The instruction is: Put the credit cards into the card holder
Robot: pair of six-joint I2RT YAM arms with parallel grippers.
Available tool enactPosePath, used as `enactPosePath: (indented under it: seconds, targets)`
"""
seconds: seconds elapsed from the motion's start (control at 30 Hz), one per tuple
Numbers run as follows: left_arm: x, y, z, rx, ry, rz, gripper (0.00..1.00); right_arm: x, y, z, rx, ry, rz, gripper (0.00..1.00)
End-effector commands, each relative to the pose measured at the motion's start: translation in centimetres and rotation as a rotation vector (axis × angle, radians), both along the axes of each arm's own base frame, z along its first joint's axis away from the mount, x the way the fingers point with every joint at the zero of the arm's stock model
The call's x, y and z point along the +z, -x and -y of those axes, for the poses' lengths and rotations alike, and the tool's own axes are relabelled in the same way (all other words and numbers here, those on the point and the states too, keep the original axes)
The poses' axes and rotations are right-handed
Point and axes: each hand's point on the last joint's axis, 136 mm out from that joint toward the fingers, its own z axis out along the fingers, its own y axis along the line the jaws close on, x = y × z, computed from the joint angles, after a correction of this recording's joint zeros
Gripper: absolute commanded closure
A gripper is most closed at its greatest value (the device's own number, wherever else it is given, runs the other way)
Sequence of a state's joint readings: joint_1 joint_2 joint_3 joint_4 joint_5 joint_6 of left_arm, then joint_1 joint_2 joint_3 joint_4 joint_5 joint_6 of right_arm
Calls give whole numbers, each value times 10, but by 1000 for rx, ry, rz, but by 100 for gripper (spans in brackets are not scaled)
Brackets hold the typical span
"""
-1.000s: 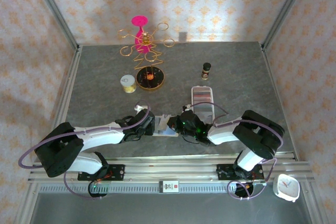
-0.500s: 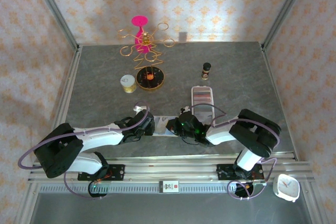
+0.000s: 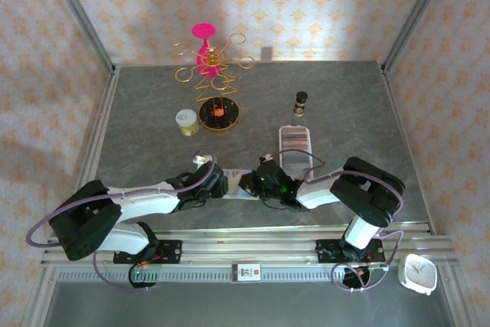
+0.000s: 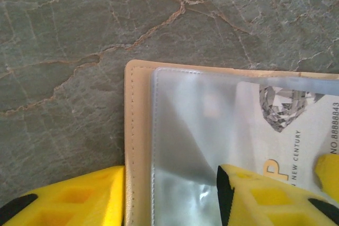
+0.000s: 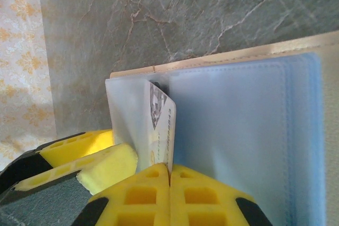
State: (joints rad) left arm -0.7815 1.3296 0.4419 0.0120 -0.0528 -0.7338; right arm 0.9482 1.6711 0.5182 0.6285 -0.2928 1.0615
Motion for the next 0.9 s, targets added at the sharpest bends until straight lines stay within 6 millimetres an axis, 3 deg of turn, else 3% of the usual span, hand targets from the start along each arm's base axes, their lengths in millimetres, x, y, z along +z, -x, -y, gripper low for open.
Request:
enactPosePath:
  seconds: [0.0,0.17,0.67,0.87]
  targets:
    - [-13,10,-13,37,-19,-27,47,-8,6,-4,47,46,-13,100]
    - [-5,9,-6,41,57,3,46,-8,5,-7,60,64,-7,100]
    - [5,11,8,9,202,43,57,-6,-3,-26,121,102,9,100]
    - [4,10,-1,26,172,55,57,-8,-4,-29,163,159,18,100]
